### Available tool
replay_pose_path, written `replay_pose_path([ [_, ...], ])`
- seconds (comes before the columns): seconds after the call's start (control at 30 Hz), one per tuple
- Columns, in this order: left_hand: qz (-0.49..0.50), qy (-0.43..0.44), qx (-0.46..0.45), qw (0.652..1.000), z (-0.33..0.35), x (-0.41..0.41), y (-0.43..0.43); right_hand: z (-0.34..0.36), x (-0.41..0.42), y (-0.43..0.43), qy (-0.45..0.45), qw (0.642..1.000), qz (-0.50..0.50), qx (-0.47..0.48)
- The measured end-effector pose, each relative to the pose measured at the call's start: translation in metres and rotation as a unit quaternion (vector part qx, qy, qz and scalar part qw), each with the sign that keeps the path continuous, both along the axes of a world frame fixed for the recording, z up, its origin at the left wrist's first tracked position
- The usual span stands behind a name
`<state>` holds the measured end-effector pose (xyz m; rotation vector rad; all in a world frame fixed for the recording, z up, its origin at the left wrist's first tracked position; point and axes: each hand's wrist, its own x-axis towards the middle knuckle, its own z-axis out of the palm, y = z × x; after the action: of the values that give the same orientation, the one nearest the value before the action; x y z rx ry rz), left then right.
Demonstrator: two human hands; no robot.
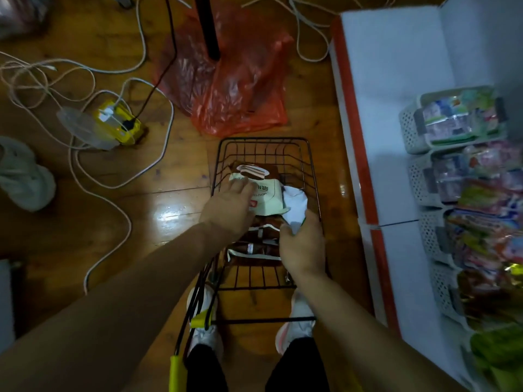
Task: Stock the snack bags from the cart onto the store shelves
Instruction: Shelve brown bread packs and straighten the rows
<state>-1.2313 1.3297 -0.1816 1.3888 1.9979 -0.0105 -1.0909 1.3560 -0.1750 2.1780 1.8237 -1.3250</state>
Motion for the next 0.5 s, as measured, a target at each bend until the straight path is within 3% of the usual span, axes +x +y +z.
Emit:
replay_pose_path([
  [0.27, -0.127, 0.095, -0.038, 0.987, -0.035, -0.002, 0.026, -0.031, -0.002, -0.005, -0.01, 0.999, -0.051, 0.01],
  [0.4, -0.077, 0.121, 0.012, 0.99, -0.033, -0.001, 0.033, -0.032, 0.002, -0.001, -0.038, 0.999, -0.011, 0.023],
  [0.5, -0.039, 0.151, 0.107, 0.982, -0.036, -0.001, 0.039, -0.03, 0.001, -0.003, -0.05, 0.998, 0.013, 0.021],
])
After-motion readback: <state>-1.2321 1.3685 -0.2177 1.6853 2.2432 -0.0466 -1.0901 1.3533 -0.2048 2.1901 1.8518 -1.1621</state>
